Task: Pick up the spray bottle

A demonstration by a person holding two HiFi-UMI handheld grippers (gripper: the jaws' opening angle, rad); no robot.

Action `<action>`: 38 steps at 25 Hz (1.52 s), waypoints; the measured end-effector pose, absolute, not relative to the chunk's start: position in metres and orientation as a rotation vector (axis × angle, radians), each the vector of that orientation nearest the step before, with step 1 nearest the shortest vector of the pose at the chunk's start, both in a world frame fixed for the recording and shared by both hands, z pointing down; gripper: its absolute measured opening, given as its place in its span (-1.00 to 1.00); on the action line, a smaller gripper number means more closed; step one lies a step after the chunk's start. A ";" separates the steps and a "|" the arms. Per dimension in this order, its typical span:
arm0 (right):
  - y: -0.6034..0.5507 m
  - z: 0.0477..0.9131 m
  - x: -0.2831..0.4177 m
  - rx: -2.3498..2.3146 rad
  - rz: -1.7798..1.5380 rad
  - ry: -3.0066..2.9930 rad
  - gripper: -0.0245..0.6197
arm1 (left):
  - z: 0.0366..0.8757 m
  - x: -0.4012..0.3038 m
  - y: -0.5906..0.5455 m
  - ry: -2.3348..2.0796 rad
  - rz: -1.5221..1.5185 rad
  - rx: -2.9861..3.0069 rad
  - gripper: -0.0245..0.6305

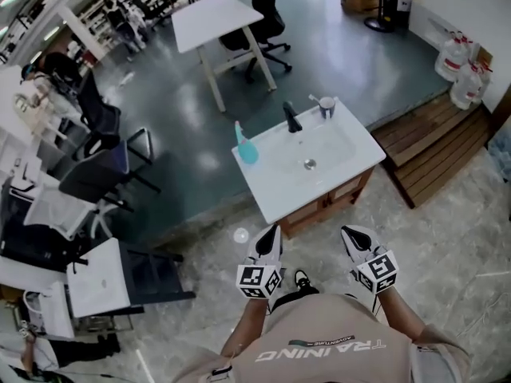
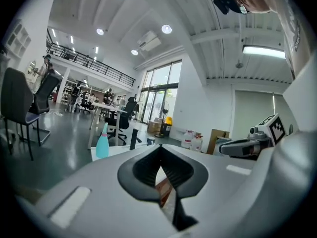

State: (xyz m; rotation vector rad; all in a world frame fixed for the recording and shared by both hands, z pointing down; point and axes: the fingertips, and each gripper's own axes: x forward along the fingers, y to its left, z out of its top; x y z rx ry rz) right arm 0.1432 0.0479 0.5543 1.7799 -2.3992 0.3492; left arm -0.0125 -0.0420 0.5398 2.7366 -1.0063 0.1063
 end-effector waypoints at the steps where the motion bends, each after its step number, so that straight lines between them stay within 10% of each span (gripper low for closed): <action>1: 0.038 0.550 0.144 1.795 0.337 -2.398 -0.92 | 0.537 -0.012 -0.050 -0.991 0.108 2.751 -0.87; 38: -0.265 0.541 0.182 1.294 0.216 -2.736 -0.92 | 0.511 0.029 -0.280 -1.396 0.179 2.600 -0.87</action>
